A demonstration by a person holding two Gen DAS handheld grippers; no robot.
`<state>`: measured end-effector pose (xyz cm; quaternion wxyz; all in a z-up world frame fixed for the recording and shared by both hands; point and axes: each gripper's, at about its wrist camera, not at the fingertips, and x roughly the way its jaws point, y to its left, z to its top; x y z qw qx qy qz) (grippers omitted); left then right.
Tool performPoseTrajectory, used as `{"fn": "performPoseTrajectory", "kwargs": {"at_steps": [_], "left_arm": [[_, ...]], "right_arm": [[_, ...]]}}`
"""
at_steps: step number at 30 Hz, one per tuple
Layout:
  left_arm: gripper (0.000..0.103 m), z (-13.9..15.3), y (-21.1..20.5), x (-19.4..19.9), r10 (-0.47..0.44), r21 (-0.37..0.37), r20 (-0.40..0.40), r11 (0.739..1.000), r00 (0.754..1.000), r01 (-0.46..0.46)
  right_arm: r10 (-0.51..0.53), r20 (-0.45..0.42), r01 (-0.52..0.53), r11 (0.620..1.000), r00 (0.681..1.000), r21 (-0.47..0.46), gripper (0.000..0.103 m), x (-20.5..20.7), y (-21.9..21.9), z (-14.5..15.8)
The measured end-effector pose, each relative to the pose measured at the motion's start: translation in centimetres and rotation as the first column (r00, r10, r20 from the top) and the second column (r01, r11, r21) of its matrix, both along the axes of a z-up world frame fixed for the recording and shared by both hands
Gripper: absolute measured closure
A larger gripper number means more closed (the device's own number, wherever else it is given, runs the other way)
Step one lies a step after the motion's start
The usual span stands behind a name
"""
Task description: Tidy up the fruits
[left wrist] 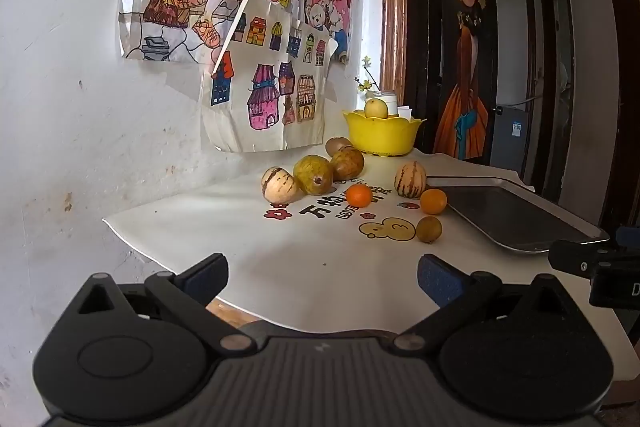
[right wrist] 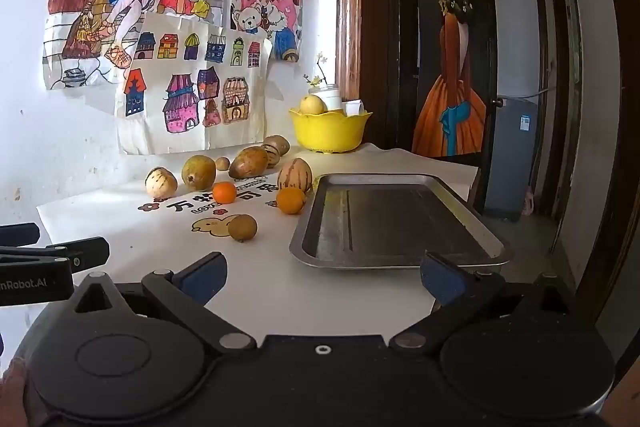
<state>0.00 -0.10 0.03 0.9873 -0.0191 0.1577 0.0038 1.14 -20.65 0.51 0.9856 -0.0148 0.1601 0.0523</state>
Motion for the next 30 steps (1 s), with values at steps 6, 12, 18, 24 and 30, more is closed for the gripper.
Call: {"fn": "performPoseTrajectory", "kwargs": {"at_steps": [6, 12, 18, 24, 30], "left_arm": [[0.000, -0.02, 0.07, 0.04, 0.002, -0.003, -0.004, 1.000, 1.000, -0.002], [0.000, -0.02, 0.07, 0.03, 0.002, -0.003, -0.005, 1.000, 1.000, -0.002], [0.000, -0.02, 0.06, 0.04, 0.002, -0.002, -0.005, 1.000, 1.000, -0.002], [0.000, -0.02, 0.07, 0.04, 0.002, -0.002, -0.006, 1.000, 1.000, -0.002], [0.000, -0.02, 0.07, 0.05, 0.002, -0.002, -0.006, 1.000, 1.000, -0.002]], "right_arm": [[-0.001, -0.001, 0.001, 1.000, 1.000, 0.001, 0.001, -0.09, -0.05, 0.14], [0.000, -0.003, 0.000, 1.000, 1.000, 0.000, 0.001, -0.12, -0.06, 0.17], [-0.001, -0.005, 0.001, 1.000, 1.000, 0.002, 0.001, -0.09, -0.01, 0.10], [-0.001, -0.005, 0.001, 1.000, 1.000, 0.001, 0.001, -0.06, 0.02, 0.09], [-0.001, -0.007, 0.001, 1.000, 1.000, 0.002, 0.001, -0.08, -0.03, 0.13]]}}
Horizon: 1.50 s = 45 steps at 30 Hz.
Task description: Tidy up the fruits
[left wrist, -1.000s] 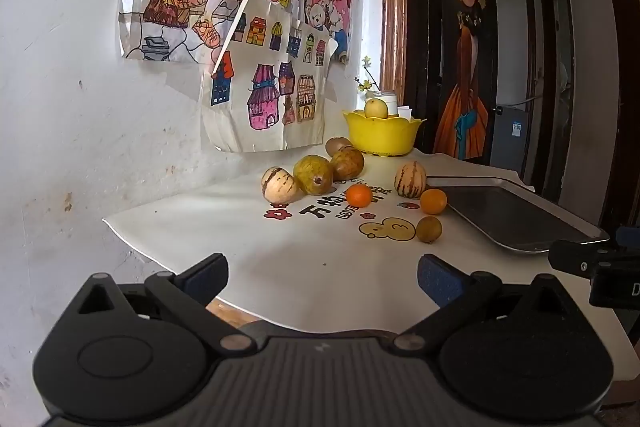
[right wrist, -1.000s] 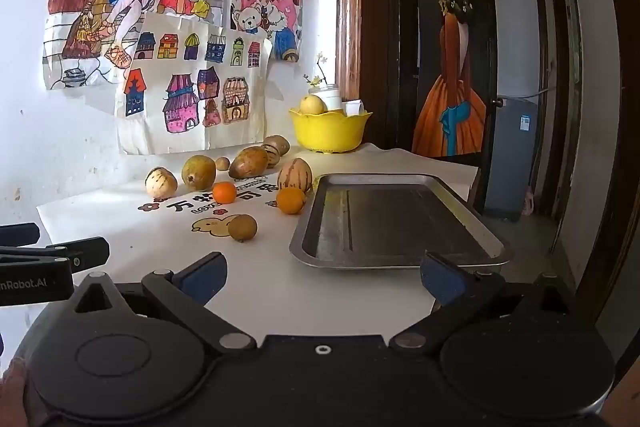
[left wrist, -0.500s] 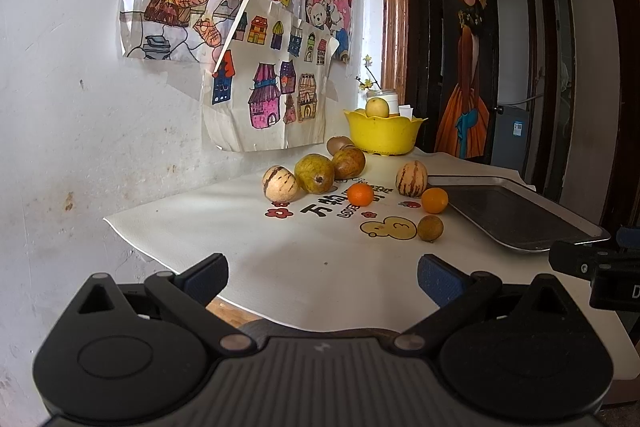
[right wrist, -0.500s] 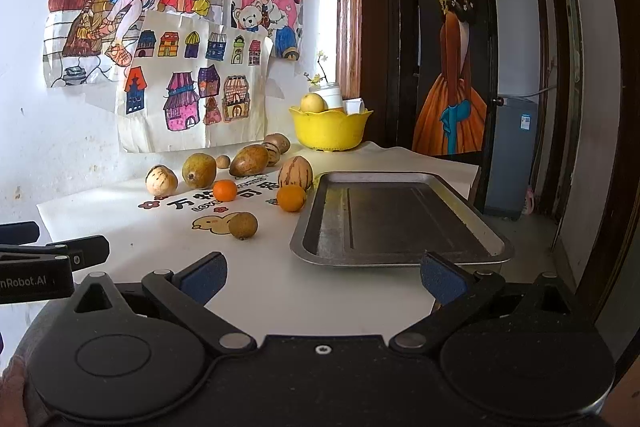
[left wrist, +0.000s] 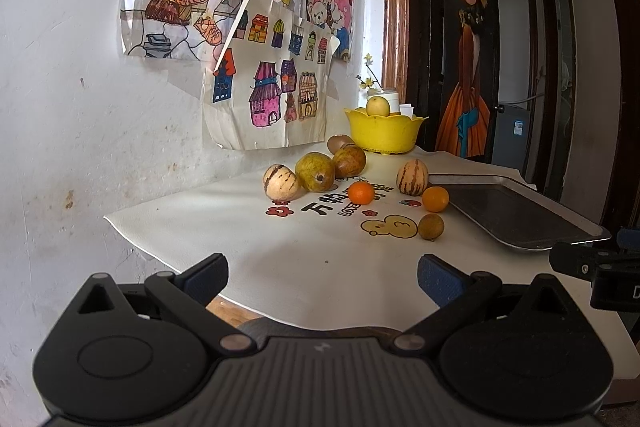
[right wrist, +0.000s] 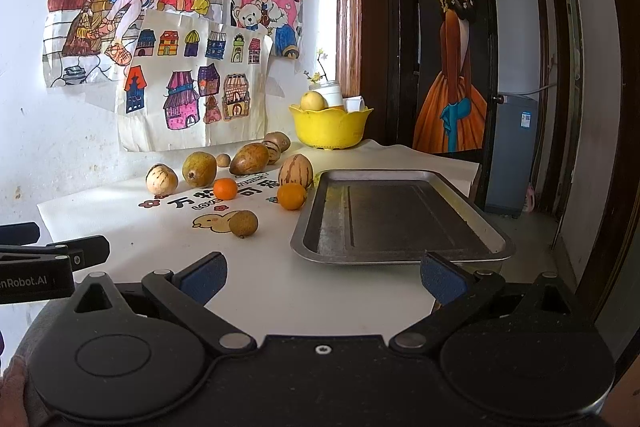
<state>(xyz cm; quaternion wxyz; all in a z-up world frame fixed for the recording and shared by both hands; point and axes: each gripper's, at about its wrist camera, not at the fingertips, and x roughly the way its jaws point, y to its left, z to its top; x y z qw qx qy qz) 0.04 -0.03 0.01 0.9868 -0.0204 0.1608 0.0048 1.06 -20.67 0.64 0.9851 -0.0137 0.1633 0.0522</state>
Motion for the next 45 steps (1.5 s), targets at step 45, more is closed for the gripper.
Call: {"fn": "performPoseTrajectory", "kwargs": {"at_steps": [45], "left_arm": [[0.000, -0.42, 0.15, 0.18, 0.000, -0.004, -0.006, 1.000, 1.000, 0.000]], "right_arm": [[0.001, -0.010, -0.001, 1.000, 1.000, 0.003, 0.001, 0.29, -0.08, -0.19]]}}
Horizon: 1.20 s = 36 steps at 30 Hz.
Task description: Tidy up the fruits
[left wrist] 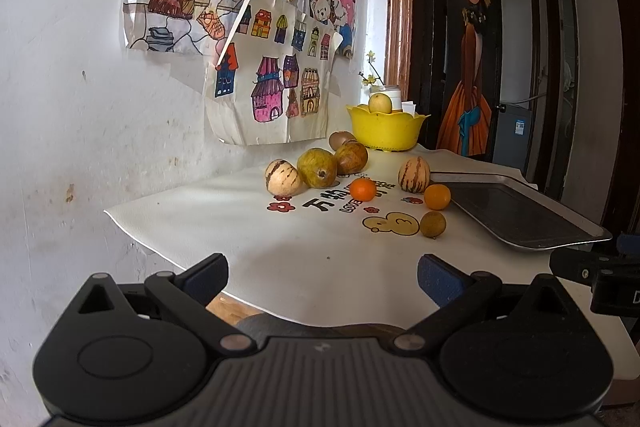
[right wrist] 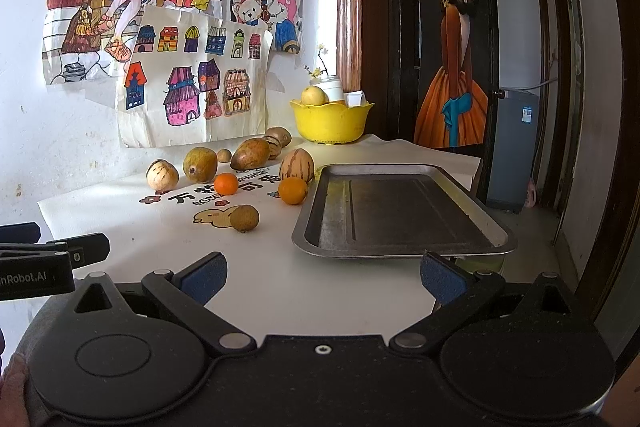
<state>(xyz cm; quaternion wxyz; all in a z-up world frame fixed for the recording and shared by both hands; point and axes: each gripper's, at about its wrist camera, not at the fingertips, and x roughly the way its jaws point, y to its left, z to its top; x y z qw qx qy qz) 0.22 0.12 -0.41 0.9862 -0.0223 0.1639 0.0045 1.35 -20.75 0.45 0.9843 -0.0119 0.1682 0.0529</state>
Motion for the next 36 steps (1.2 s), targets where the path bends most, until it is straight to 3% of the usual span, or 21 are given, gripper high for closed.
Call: {"fn": "performPoseTrajectory", "kwargs": {"at_steps": [6, 11, 18, 25, 32, 36], "left_arm": [[0.000, -0.6, 0.6, 0.3, 0.007, -0.005, -0.009, 1.000, 1.000, -0.007], [0.000, 0.6, 0.4, 1.0, 0.000, -0.006, -0.012, 1.000, 1.000, 0.000], [0.000, 2.0, 0.5, 3.4, -0.039, -0.012, 0.000, 0.999, 0.999, 0.039], [0.000, 2.8, 1.1, 6.7, -0.103, -0.027, -0.040, 0.994, 0.994, 0.102], [0.000, 2.8, 0.3, 8.8, -0.239, 0.011, -0.070, 0.971, 0.968, 0.241], [0.000, 2.5, -0.9, 10.0, -0.313, 0.023, -0.115, 0.948, 0.943, 0.317]], "right_arm": [[0.000, 0.001, 0.000, 1.000, 1.000, -0.016, 0.001, 0.2, 0.2, -0.1], [0.006, 0.020, -0.005, 0.999, 1.000, -0.040, 0.001, 0.7, -0.1, 0.4], [0.085, 0.047, -0.080, 0.993, 0.995, -0.088, 0.001, 2.0, -0.6, 1.0], [0.158, 0.000, -0.158, 0.982, 0.987, -0.107, 0.001, 4.4, -1.3, 1.9], [0.285, -0.071, -0.294, 0.938, 0.956, -0.183, 0.001, 7.9, -2.6, 4.5], [0.371, -0.140, -0.392, 0.903, 0.918, -0.177, 0.001, 10.6, -3.6, 5.7]]}}
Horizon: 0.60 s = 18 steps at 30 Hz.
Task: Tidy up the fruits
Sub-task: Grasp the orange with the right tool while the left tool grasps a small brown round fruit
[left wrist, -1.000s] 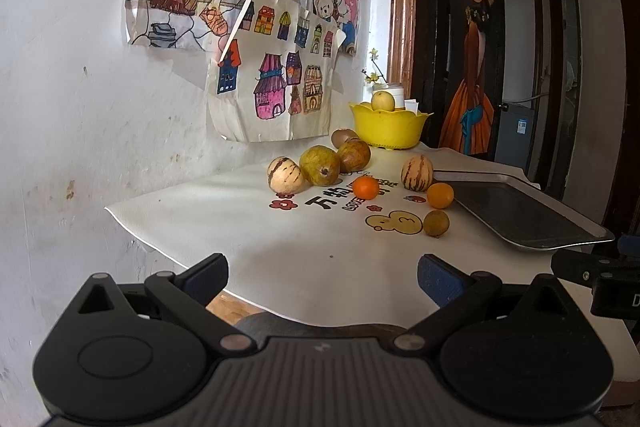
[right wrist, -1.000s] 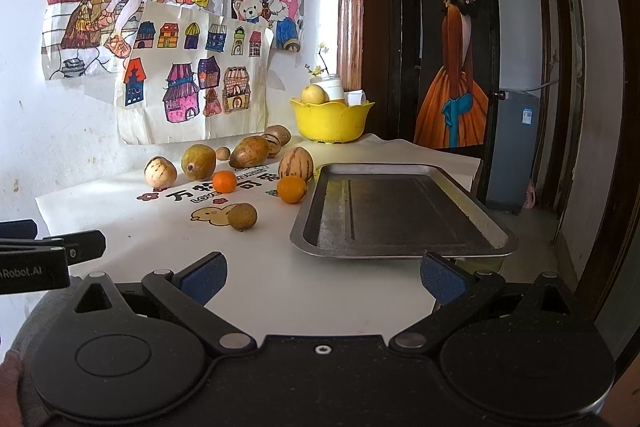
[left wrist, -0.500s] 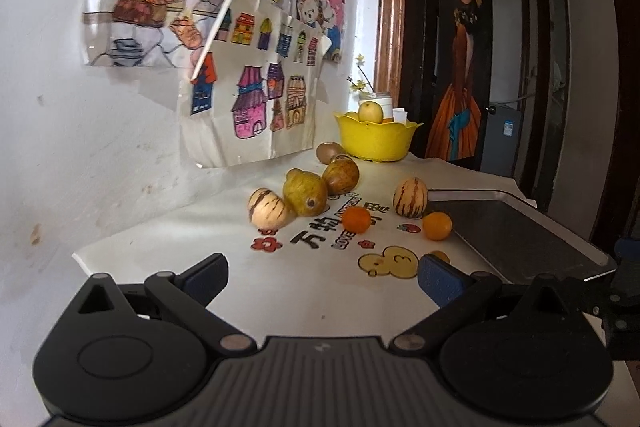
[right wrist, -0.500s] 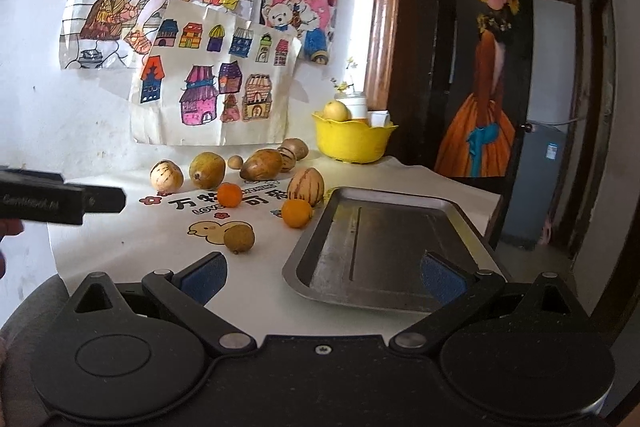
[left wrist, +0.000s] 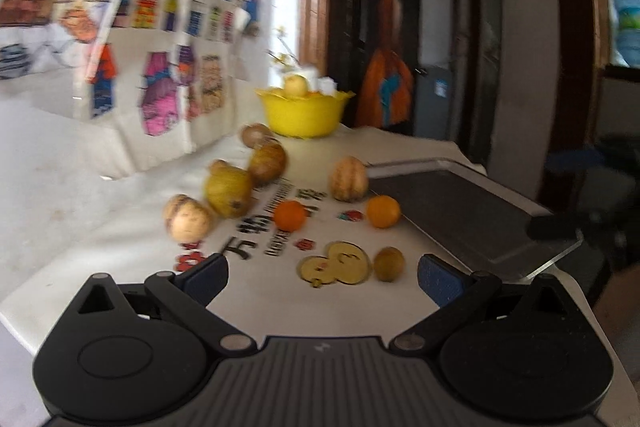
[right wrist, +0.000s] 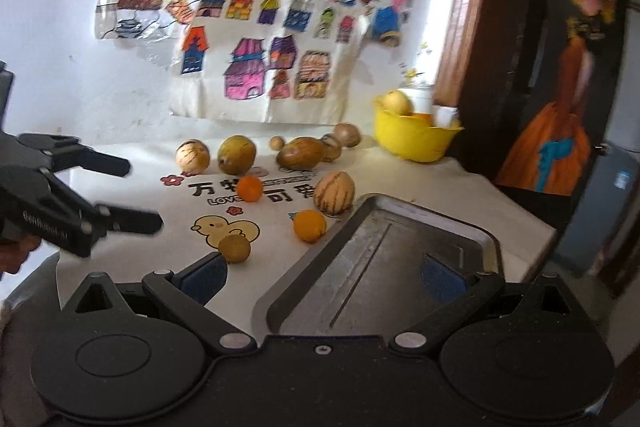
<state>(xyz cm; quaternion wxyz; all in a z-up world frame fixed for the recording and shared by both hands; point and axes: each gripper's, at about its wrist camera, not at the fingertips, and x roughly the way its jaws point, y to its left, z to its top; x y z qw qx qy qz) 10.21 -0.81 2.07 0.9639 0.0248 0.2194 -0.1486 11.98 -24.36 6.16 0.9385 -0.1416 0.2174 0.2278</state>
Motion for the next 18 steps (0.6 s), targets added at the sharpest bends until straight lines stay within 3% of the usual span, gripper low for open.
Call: {"fn": "performPoseTrajectory", "kwargs": {"at_steps": [4, 8, 15, 18], "left_arm": [[0.000, -0.4, -1.1, 1.2, -0.043, -0.009, -0.035, 0.999, 0.998, 0.043], [0.001, -1.0, -1.9, 2.7, -0.069, -0.011, -0.080, 0.998, 0.994, 0.069], [0.008, -1.4, -2.4, 4.4, -0.124, -0.011, -0.152, 0.992, 0.981, 0.124], [0.011, -1.5, -2.7, 5.4, -0.116, 0.011, -0.195, 0.993, 0.974, 0.121]], "right_arm": [[0.084, -0.069, -0.083, 0.996, 0.994, 0.015, 0.001, 2.8, -0.7, 0.6], [0.117, -0.086, -0.120, 0.992, 0.989, -0.031, 0.003, 5.7, -0.7, 0.5], [0.180, -0.164, -0.189, 0.981, 0.970, -0.045, 0.009, 10.6, 0.3, -0.1], [0.217, -0.189, -0.230, 0.972, 0.958, -0.050, 0.016, 12.3, 1.3, -0.2]]}}
